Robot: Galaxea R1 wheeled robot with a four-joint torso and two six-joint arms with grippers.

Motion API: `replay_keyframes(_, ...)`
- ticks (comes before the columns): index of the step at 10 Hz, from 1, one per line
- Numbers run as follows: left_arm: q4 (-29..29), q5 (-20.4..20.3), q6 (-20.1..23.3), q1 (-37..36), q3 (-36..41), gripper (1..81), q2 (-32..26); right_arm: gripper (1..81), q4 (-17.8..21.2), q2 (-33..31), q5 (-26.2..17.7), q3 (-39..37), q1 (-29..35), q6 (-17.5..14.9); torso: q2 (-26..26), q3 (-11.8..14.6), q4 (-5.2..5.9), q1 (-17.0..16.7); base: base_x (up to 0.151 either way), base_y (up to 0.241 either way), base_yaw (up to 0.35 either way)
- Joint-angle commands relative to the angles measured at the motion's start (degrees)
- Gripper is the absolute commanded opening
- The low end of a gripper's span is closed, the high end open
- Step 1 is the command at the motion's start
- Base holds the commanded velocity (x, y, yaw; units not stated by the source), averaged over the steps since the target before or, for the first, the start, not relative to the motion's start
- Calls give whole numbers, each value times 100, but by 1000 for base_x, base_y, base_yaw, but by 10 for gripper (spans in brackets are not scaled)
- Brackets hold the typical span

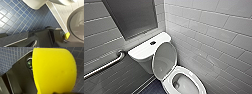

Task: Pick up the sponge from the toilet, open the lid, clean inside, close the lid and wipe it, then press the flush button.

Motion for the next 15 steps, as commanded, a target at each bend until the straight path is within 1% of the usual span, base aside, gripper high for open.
replay_keyframes(1,-927,227,-4,-1031,306,811,-396,10,-276,68,249,-469,-383,-11,0,0,0,-2,0,0,0)
replay_keyframes(2,-1255,183,-92,-1251,297,811,-440,10,-250,175,711,-842,-549,6,0,0,0,0,0,0,0)
replay_keyframes(3,-1830,-112,-423,-1452,271,811,-501,10,-223,366,1347,-1373,-716,6,0,0,0,-2,0,0,0)
replay_keyframes(4,-2106,-491,-652,-1585,306,811,-519,10,-206,621,1710,-1857,-796,6,0,0,0,-2,0,0,0)
replay_keyframes(5,-2222,-739,-942,-1699,341,811,-502,10,-223,919,1810,-2412,-840,32,0,0,0,0,0,0,0)
replay_keyframes(6,-2222,-896,-1352,-1805,333,811,-484,10,-258,1234,1827,-2937,-884,17,0,0,0,-2,0,0,0)
replay_keyframes(7,-2213,-1046,-1611,-1893,315,811,-519,10,-258,1456,1914,-3299,-911,-2,0,0,0,-2,0,0,0)
replay_keyframes(8,-2222,-1144,-1848,-1998,306,811,-589,10,-250,1624,2134,-3636,-928,-2,0,0,0,0,0,0,0)
replay_keyframes(9,-2213,-1170,-2197,-2121,262,811,-625,10,-267,1721,2301,-3855,-928,-2,0,0,0,0,0,0,0)
replay_keyframes(12,-2205,-1619,-3142,-2376,139,811,-686,10,-276,1897,2346,-4094,-911,-2,0,0,0,0,0,0,0)
replay_keyframes(14,-2213,-1689,-3414,-2683,7,811,-677,10,-311,1906,2337,-4103,-893,-2,0,0,0,0,0,0,0)
replay_keyframes(15,-2213,-1698,-3660,-2763,-134,811,-660,10,-311,1906,2337,-4103,-885,-2,0,0,0,0,0,0,0)
